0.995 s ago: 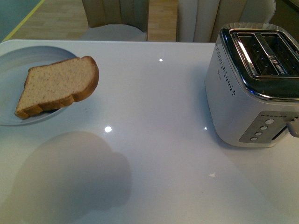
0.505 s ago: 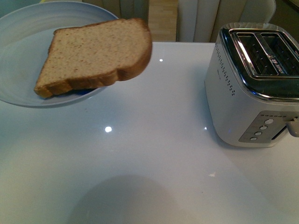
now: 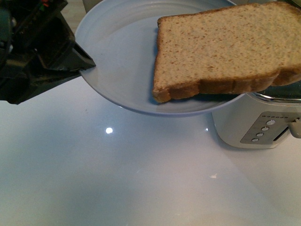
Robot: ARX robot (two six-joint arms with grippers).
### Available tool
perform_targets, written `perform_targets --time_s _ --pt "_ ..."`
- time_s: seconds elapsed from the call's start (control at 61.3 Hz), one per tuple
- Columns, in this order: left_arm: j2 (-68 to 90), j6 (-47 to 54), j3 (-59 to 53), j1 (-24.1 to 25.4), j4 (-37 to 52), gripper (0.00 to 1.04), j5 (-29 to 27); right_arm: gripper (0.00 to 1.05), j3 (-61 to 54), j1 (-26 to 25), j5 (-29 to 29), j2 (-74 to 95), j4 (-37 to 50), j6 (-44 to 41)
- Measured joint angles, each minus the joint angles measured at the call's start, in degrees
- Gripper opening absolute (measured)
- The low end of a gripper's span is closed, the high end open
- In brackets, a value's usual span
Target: Left arm holds plate, right arm toasts bread
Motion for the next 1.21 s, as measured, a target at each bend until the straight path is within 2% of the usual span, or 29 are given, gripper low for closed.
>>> perform_targets --time_s 0.13,0.179,0.212,0.245,0.31,0.505,0.978,1.207 --pt "0.7 -1.0 0.2 -1.7 0.2 0.03 -0.3 0.96 0.0 0.0 0.3 0.1 -0.2 0.2" --pt "0.8 -1.4 0.4 -2.1 0.2 0.03 -0.4 0.96 3.4 1.9 5.9 4.2 -9.1 4.7" --pt "0.8 -1.6 0.4 -2.3 0.2 0.03 -0.5 0.96 7.1 3.1 10.7 10.2 -17.7 10.4" --pt "0.8 -1.8 0.5 -2.7 0.3 0.03 -0.9 0.96 9.9 3.7 12.7 16.0 -25.5 17.6" --pt "0.8 -2.1 0.6 -3.0 0.3 0.03 -0.8 0.96 10.3 4.4 13.1 19.5 -28.9 24.2" --pt "0.9 -2.4 0.6 -3.0 0.3 0.03 -0.7 0.96 14.1 7.0 16.0 26.9 -20.1 29.3" --pt "1.0 -2.9 0.9 -3.8 0.3 0.03 -0.6 0.96 26.7 28.3 15.2 55.5 5.2 50.9" --pt "1.0 -3.0 1.0 -3.8 0.3 0.03 -0.3 0.96 26.9 30.2 15.4 59.1 6.7 55.6"
